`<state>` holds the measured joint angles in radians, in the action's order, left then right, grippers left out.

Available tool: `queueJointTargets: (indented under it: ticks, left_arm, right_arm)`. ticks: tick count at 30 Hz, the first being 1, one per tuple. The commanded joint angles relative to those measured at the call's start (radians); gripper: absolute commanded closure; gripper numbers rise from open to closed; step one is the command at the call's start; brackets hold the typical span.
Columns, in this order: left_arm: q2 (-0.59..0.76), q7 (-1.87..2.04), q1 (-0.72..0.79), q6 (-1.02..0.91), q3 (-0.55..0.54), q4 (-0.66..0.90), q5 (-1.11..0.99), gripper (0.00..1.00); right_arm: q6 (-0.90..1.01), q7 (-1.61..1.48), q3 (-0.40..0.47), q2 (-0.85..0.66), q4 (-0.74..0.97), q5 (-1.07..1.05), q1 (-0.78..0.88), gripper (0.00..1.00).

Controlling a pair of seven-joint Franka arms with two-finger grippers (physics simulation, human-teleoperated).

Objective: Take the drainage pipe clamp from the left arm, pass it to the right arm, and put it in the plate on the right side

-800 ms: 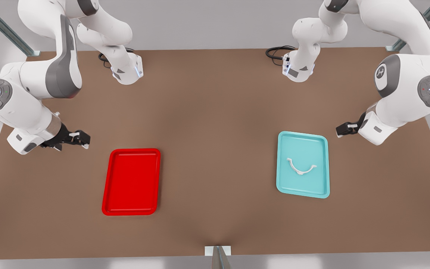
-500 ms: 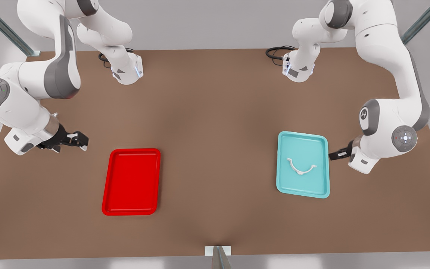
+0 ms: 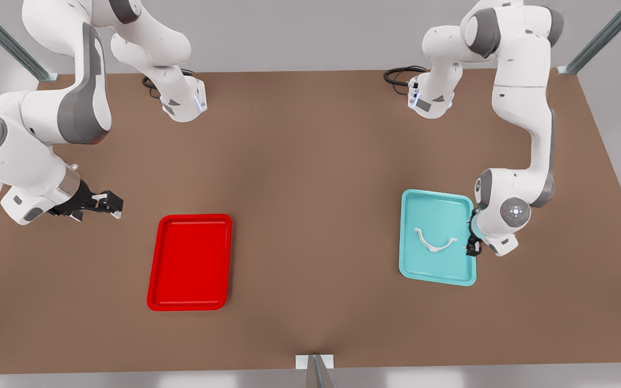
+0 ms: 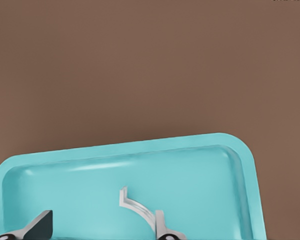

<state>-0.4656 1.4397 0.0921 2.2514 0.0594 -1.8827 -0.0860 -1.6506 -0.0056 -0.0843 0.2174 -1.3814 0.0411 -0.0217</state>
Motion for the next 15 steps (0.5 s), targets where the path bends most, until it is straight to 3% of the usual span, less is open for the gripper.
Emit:
queueJointTargets:
  ticks: [1,12,13,15]
  left_arm:
    - [-0.025,1.056,0.021,0.096,0.000,0.002,-0.001,0.00]
    - [-0.130,1.134,0.046,0.174,-0.001,0.007,0.000,0.03]
    - [-0.130,1.134,0.044,0.175,0.000,0.007,0.000,0.05]
    - [-0.136,1.134,0.043,0.178,0.000,0.008,0.000,0.22]
  right_arm:
    - [0.000,-0.027,0.000,-0.001,0.001,-0.001,0.000,0.00]
    - [0.000,-0.030,0.001,0.000,0.002,-0.021,-0.001,0.00]
    - [0.000,-0.030,0.001,0.000,0.002,-0.021,-0.001,0.00]
    - [0.000,-0.030,0.001,0.000,0.002,-0.021,0.000,0.00]
